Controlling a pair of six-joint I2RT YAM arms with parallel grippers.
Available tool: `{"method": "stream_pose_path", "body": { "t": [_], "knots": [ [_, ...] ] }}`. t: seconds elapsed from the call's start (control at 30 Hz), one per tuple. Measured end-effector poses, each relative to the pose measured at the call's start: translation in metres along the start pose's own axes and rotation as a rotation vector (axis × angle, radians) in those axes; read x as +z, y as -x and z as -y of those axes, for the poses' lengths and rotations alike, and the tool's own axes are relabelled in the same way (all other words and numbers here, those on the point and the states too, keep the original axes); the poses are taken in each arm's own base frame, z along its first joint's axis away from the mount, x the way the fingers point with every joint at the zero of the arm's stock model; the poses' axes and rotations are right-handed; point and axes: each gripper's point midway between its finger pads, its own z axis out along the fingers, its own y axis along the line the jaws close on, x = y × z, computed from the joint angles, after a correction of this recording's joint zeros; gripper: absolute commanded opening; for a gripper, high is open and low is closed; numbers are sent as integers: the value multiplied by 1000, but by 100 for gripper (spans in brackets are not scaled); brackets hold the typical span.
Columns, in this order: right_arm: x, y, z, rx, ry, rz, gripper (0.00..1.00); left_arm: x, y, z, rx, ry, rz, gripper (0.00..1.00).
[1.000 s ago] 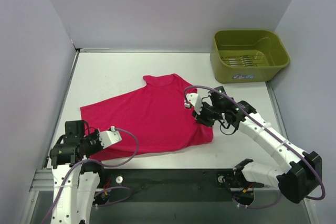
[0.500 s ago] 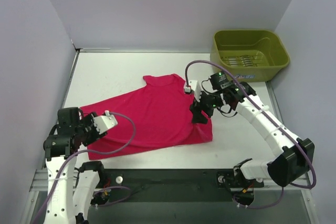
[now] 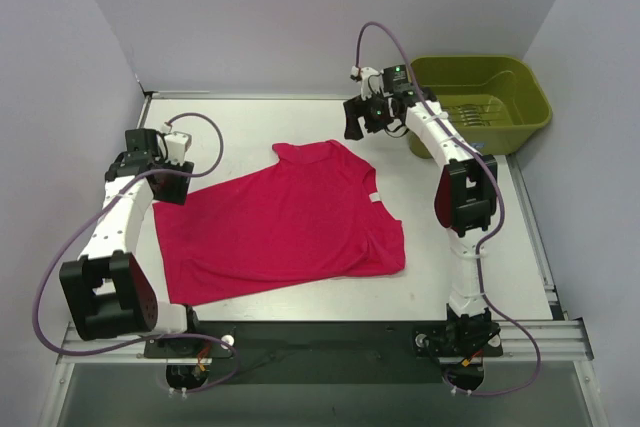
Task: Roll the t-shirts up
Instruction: Flatten out the T-shirt at the center of the board.
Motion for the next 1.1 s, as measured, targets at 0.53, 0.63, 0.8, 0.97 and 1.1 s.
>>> {"method": "stream_pose_path", "body": {
  "t": [0.53,0.63,0.8,0.97,1.1],
  "knots": [
    [41,-34,6,97,4,-90,76,74,-56,-90,-345,122,-245,68],
    [41,-34,4,114,4,-91,76,85,-63,-94,-362,109,-270,64],
    [42,-37,4,130,4,-96,76,101,-63,-112,-392,102,-268,59],
    [45,-49,2,142,7,-127,76,114,-53,-111,-395,40,-238,57],
    [45,-54,2,146,5,-140,76,122,-50,-97,-400,-37,-227,57]
  ]
}}
